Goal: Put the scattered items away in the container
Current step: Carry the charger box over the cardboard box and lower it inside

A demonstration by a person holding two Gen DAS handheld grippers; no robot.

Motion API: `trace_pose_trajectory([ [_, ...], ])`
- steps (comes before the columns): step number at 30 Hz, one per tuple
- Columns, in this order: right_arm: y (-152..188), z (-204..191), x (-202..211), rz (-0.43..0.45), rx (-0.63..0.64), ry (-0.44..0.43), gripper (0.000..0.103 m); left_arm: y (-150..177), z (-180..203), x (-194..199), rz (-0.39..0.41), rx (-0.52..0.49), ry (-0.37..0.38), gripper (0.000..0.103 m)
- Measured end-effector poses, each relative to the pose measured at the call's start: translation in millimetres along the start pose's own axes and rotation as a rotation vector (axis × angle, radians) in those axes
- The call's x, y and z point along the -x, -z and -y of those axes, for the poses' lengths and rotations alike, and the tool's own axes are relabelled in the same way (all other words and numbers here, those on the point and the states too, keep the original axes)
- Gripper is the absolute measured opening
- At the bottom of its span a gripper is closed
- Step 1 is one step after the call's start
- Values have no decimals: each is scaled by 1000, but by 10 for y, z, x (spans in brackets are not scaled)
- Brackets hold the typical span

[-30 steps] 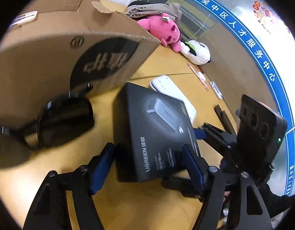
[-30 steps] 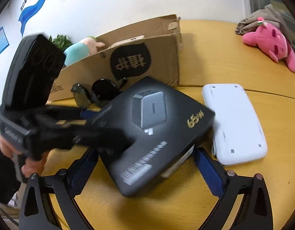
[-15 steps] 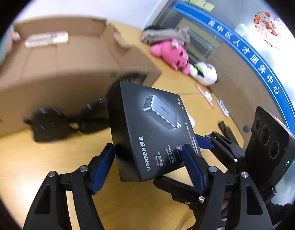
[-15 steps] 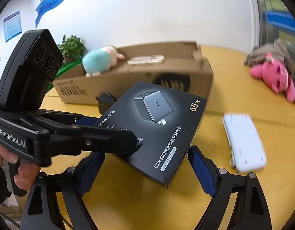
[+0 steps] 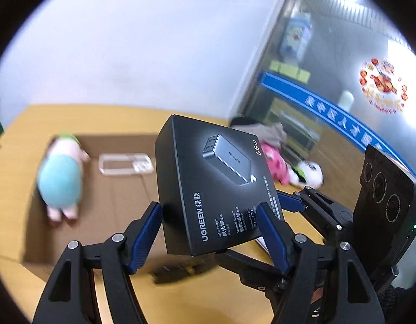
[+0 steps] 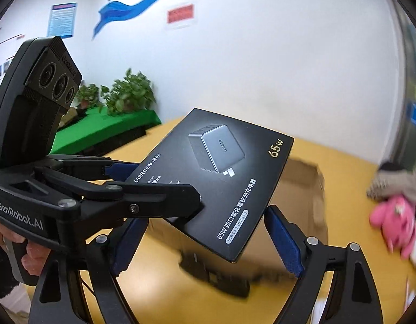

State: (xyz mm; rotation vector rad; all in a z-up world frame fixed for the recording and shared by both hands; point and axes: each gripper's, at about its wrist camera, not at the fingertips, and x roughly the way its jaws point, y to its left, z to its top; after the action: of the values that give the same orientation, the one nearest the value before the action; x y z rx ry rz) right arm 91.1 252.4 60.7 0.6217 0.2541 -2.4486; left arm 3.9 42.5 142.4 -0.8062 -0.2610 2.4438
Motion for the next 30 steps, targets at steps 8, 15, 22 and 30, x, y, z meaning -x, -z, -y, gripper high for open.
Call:
trace_pose_trajectory([
  [8,-805,-120,-511,55,65,-73,91,-685,-435,130,68,-6,-88,71],
  [15,-1283,-10,-950,68,75,-93,91,-1113,-752,-95,59,14,-105,71],
  [22,-1156,307,-1561,-34,15,-111,91,-1065,-1111,-787,-66,64,-141,71],
  [30,-434,630,-2386,-253,-134,-182,91,-586,-1558,-1608,-276,185,-155,71],
])
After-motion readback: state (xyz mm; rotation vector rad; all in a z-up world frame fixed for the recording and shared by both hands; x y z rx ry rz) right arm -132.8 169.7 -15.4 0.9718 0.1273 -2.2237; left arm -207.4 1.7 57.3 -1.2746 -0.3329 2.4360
